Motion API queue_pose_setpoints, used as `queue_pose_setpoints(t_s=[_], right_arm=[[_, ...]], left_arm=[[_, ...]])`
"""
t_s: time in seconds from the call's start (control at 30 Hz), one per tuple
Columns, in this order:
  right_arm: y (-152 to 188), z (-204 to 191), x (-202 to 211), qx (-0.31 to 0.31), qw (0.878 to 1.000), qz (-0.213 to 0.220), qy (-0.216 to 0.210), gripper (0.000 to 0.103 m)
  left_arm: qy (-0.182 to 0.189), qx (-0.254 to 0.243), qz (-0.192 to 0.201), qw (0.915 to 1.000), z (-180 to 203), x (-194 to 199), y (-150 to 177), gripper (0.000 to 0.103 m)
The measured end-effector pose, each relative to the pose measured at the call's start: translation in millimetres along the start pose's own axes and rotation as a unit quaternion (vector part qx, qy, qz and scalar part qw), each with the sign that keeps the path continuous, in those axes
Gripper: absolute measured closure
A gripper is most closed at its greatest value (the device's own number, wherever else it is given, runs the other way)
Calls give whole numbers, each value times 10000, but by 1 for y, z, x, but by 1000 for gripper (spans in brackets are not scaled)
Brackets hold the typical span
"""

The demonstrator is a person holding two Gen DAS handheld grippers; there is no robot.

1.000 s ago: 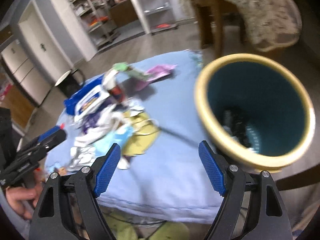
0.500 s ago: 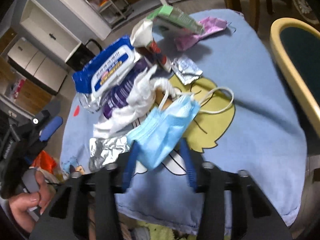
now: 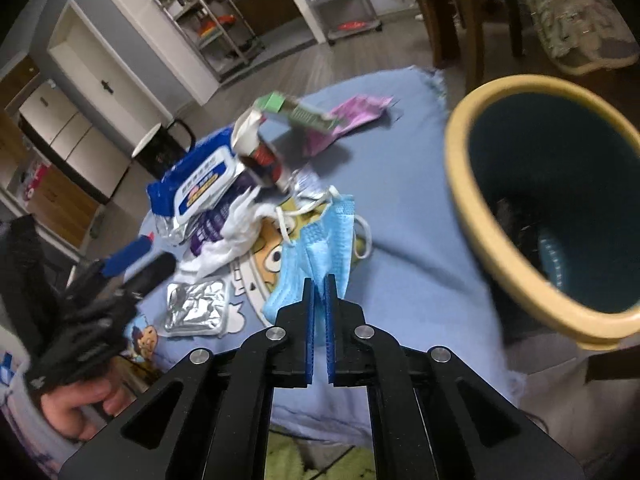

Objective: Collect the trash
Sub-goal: 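Grasp the blue face mask with the right gripper while the left grasps white tissue, then carry the mask and tissue over the bin and open both grippers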

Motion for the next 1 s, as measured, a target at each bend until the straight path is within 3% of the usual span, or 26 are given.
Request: queue_pose_setpoints(t_s=[0.17, 0.43, 0.53, 0.6, 0.63, 1.0], right_arm=[[1, 14, 25, -131, 9996, 245, 17, 97], [6, 27, 47, -350, 9984, 440, 51, 97], [7, 29, 46, -356, 9982, 462, 107, 97], [8, 30, 46, -377, 9981, 464, 120, 97], [8, 31, 45, -405, 9980, 465, 126, 97], [7, 30, 49, -425, 9973, 594, 71, 97]], left_arm=[[60, -195, -297, 9994, 10, -28, -3, 38], [-176, -660, -617, 9957, 26, -69, -12, 43], [-306, -796, -826, 9929, 31, -82, -10, 53], [-365, -812, -851, 9924, 31, -83, -9, 67], [-418, -803, -838, 9924, 29, -82, -9, 75], [-13, -271, -140, 9995, 16, -36, -19, 79]])
Point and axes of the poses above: each gripper's, at about its wrist camera, not at the fingertips, and x roughly against the way its jaws point, z to its right, y to its underside, the point moved 1 cm from there along -x, roughly the way its jaws point, and after that the axes turned 6 degrees about -x, right-handed, at the moved point
